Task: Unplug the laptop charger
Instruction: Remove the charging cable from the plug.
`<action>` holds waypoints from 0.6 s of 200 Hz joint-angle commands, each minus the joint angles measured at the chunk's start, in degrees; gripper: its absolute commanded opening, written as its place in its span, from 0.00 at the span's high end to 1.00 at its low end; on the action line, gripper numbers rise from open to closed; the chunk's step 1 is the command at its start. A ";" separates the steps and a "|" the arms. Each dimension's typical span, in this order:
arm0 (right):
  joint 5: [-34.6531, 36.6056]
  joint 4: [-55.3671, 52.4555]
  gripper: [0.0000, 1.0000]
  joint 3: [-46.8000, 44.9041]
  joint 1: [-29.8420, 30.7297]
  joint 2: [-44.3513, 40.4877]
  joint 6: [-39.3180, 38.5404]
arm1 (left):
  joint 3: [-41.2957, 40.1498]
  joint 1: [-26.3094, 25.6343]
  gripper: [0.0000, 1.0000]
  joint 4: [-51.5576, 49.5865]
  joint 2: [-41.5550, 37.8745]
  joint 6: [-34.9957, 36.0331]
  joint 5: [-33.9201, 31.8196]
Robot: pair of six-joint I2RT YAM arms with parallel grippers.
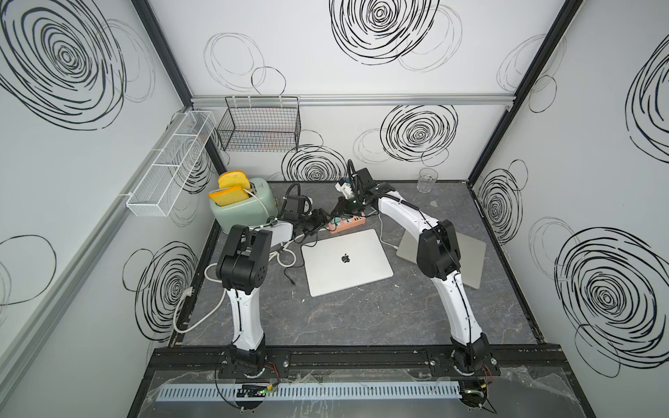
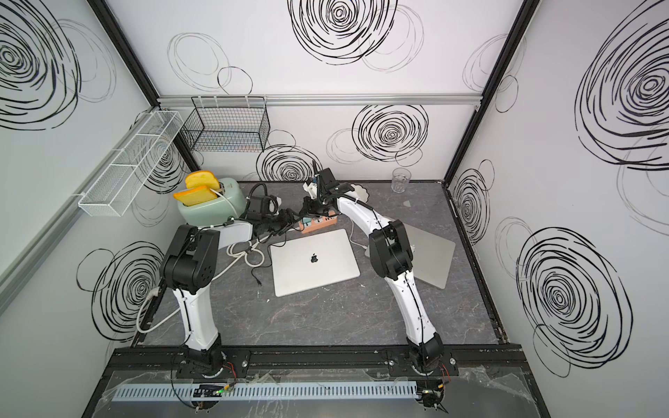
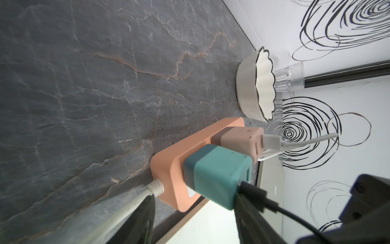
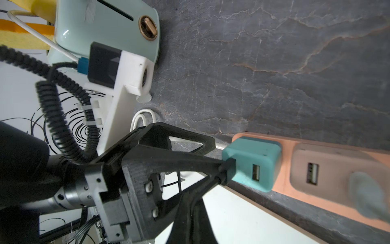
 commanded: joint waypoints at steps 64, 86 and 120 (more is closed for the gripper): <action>-1.86 1.03 1.00 8.47 0.10 0.59 5.09 | -0.88 -0.83 0.37 -6.24 4.71 0.65 -4.41; -0.48 0.14 1.00 8.78 0.08 0.95 4.74 | -1.15 -1.02 0.38 -6.27 4.76 0.62 -4.54; 0.12 2.71 1.00 8.74 -0.30 1.70 7.20 | -0.57 -1.51 0.38 -6.46 5.27 0.65 -4.82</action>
